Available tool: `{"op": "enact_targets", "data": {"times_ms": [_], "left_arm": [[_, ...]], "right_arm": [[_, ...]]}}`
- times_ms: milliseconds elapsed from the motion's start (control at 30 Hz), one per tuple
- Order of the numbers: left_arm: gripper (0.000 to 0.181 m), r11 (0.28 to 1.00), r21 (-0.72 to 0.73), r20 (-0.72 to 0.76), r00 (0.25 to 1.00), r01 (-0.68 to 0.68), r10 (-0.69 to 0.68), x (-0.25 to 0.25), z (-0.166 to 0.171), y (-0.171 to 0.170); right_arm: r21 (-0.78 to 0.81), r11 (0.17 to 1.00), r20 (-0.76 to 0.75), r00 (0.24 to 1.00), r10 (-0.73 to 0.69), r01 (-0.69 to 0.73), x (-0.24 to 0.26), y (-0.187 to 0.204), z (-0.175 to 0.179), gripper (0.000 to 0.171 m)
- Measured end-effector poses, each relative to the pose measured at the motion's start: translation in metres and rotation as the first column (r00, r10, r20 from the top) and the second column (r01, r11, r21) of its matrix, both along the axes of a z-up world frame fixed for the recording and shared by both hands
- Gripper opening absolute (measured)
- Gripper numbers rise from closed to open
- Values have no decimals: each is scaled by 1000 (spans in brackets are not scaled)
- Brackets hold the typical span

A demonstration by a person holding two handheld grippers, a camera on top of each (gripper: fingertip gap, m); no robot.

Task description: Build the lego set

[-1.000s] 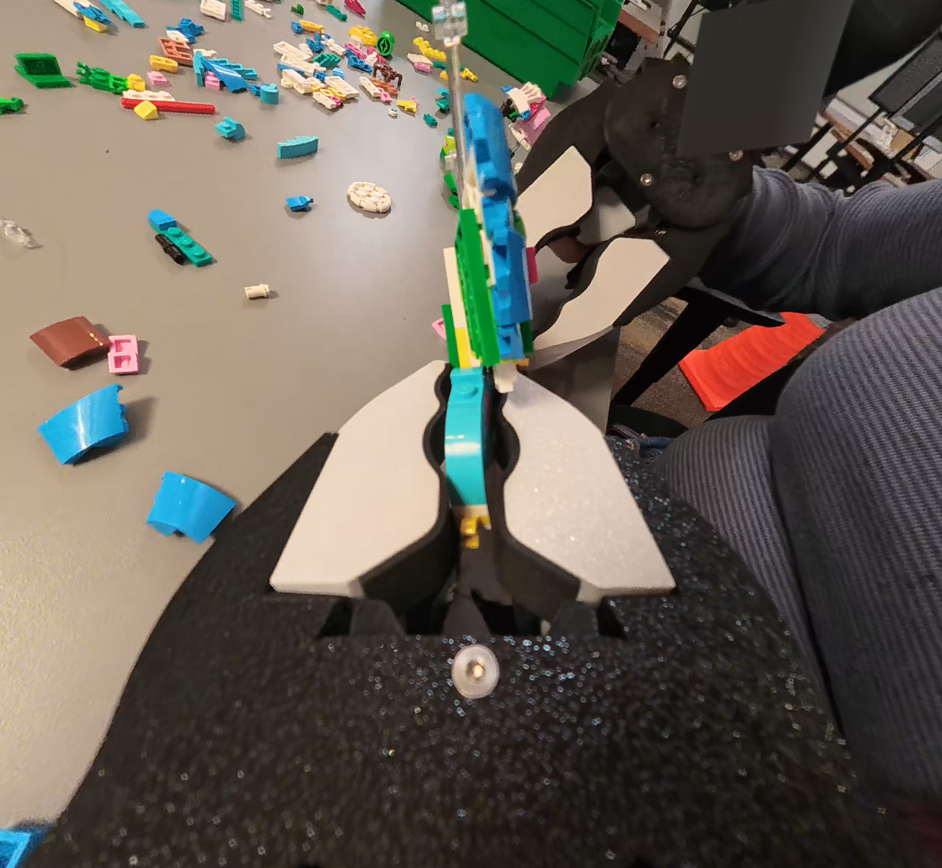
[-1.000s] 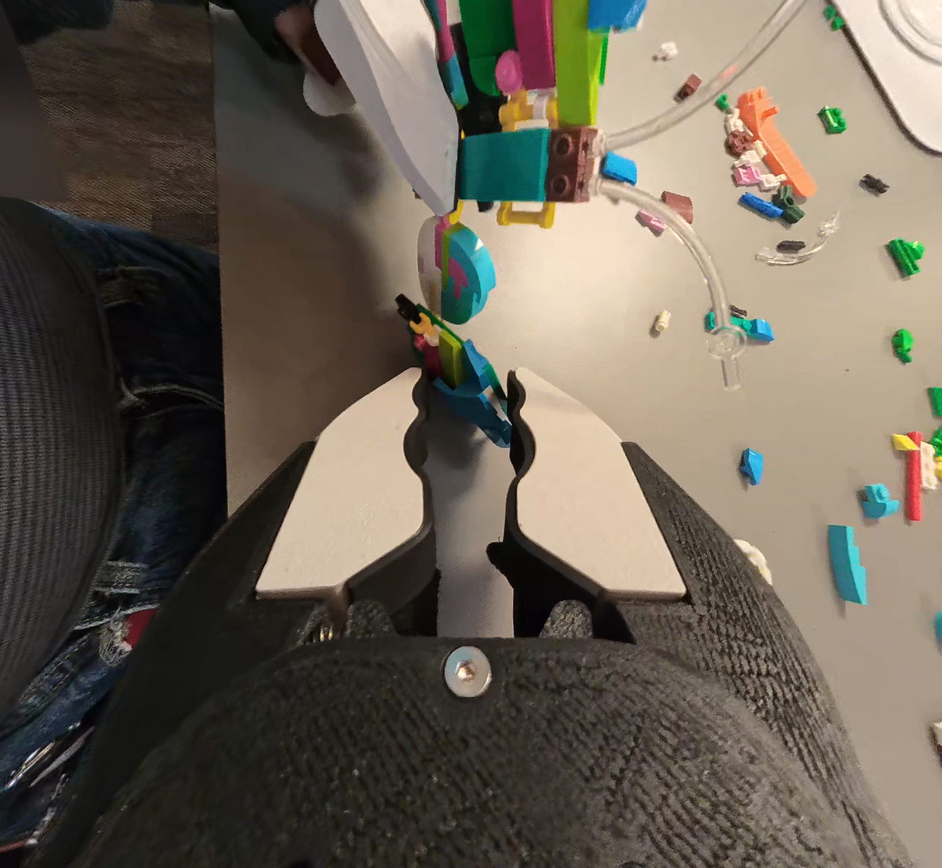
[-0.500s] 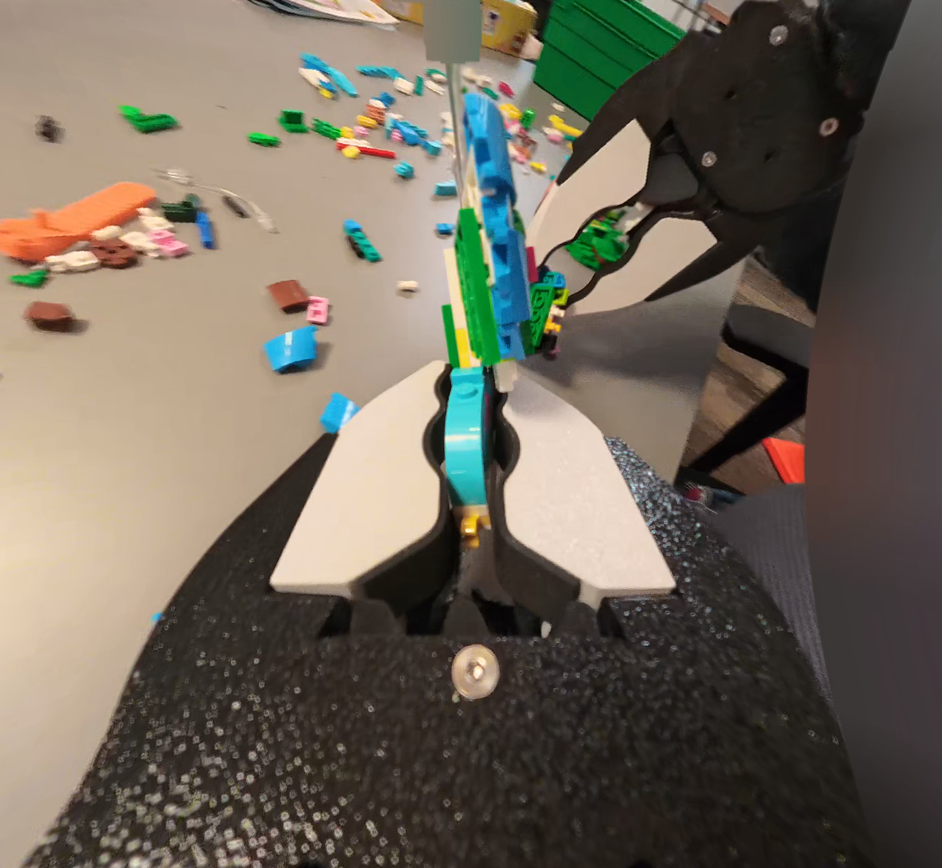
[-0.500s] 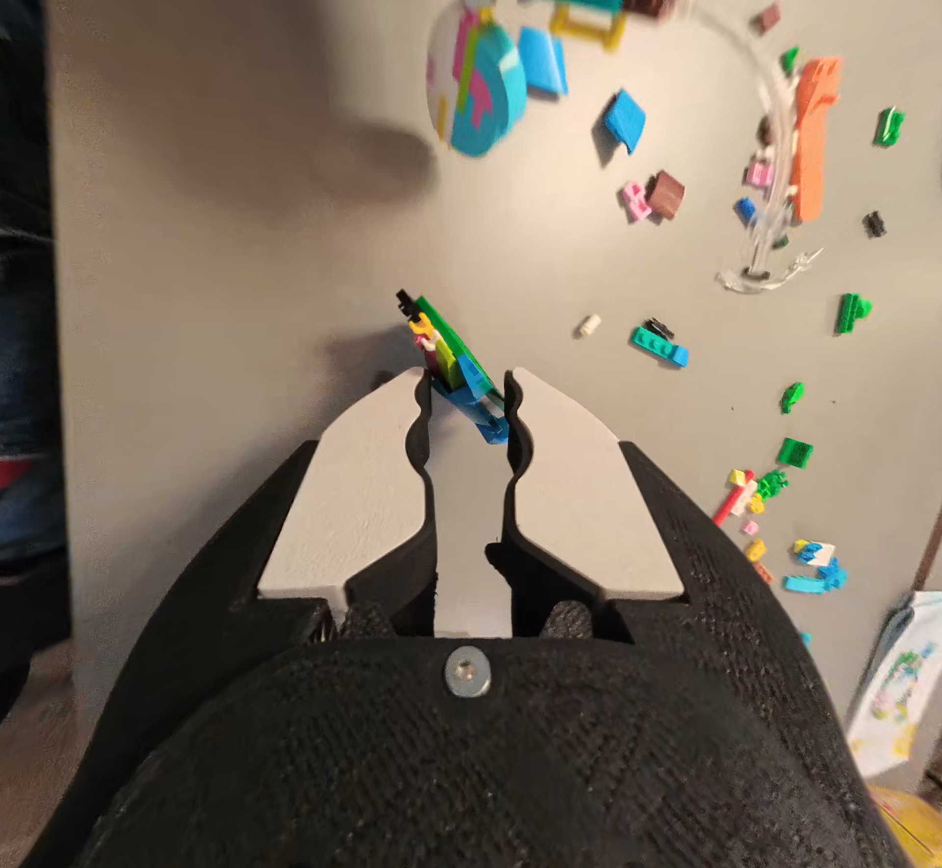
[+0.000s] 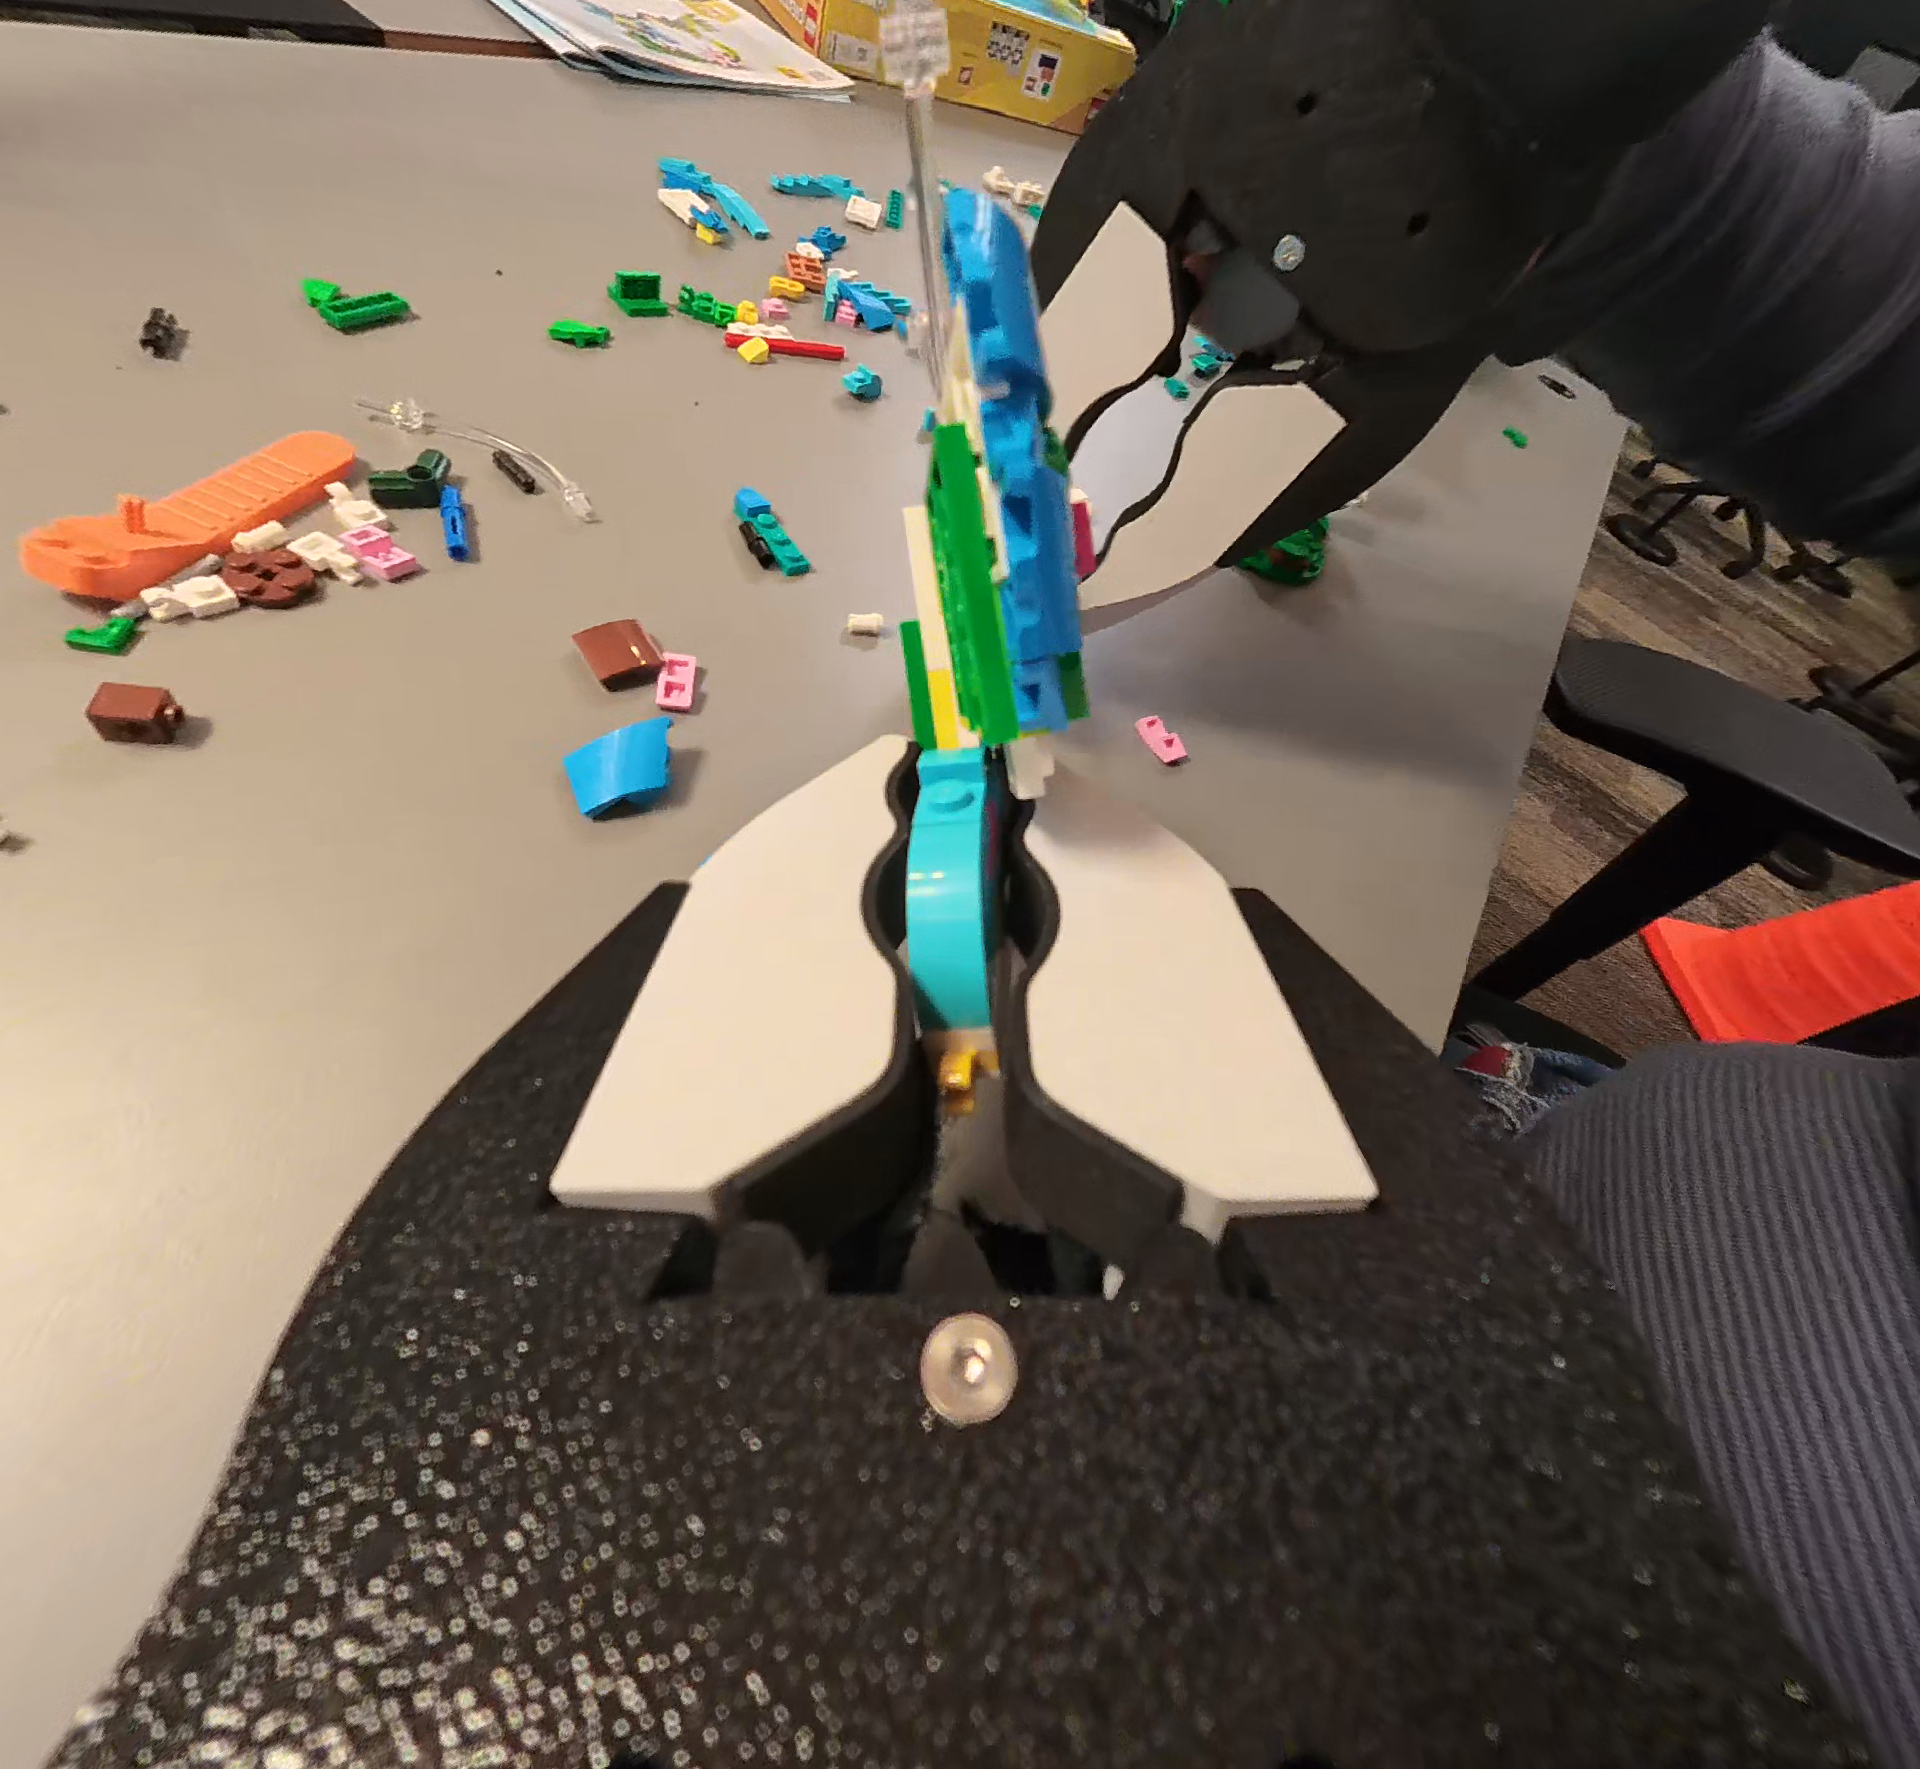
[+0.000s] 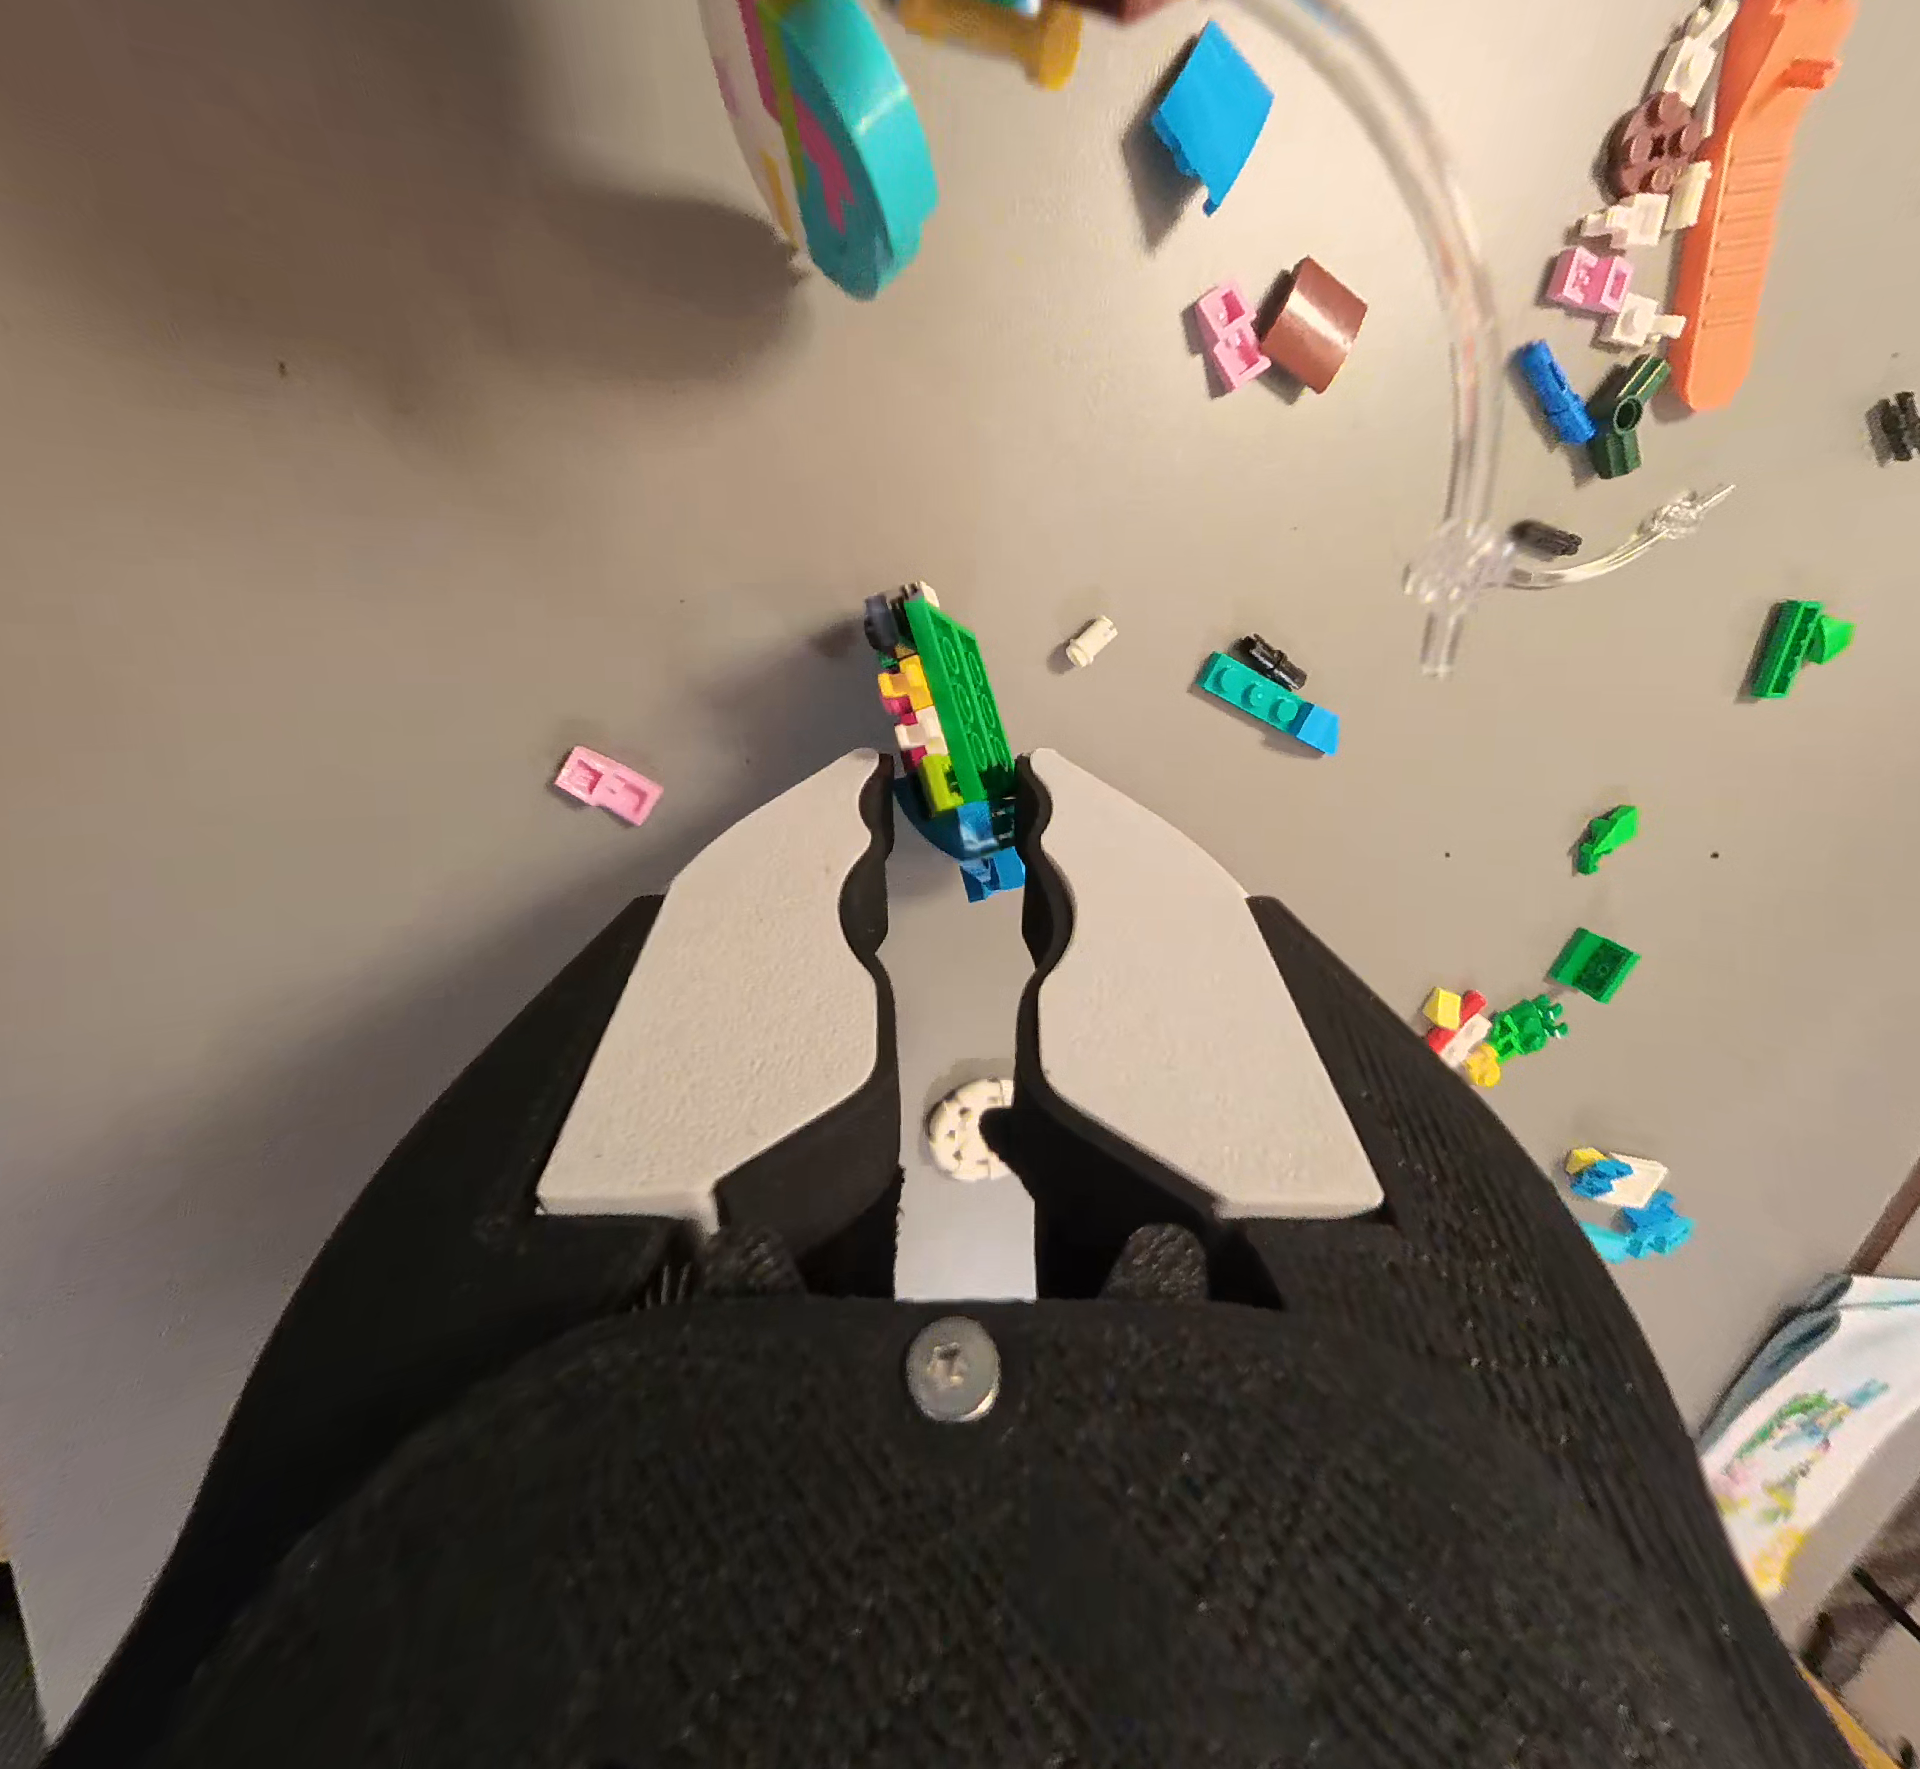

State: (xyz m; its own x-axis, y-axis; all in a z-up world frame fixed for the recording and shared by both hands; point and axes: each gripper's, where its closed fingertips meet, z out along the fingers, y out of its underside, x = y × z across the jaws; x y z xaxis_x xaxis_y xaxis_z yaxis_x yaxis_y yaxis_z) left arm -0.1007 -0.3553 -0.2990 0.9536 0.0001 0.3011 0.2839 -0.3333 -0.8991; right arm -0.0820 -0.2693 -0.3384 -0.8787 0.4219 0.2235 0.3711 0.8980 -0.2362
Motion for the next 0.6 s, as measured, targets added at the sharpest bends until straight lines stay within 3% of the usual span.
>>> {"op": "enact_targets", "data": {"times_ms": [200,367,600], "left_arm": [[13,997,27,60,995,78,-80,6,2,2],[13,977,-55,72,976,207,-203,7,-3,-2],[13,941,-91,22,946,325,-324,7,15,6]], "right_arm": [[-231,971,37,998,-49,56,1,-14,5,17],[-491,860,145,986,-80,142,12,-35,36,16],[-483,839,205,964,-169,250,13,-52,42,17]]}}
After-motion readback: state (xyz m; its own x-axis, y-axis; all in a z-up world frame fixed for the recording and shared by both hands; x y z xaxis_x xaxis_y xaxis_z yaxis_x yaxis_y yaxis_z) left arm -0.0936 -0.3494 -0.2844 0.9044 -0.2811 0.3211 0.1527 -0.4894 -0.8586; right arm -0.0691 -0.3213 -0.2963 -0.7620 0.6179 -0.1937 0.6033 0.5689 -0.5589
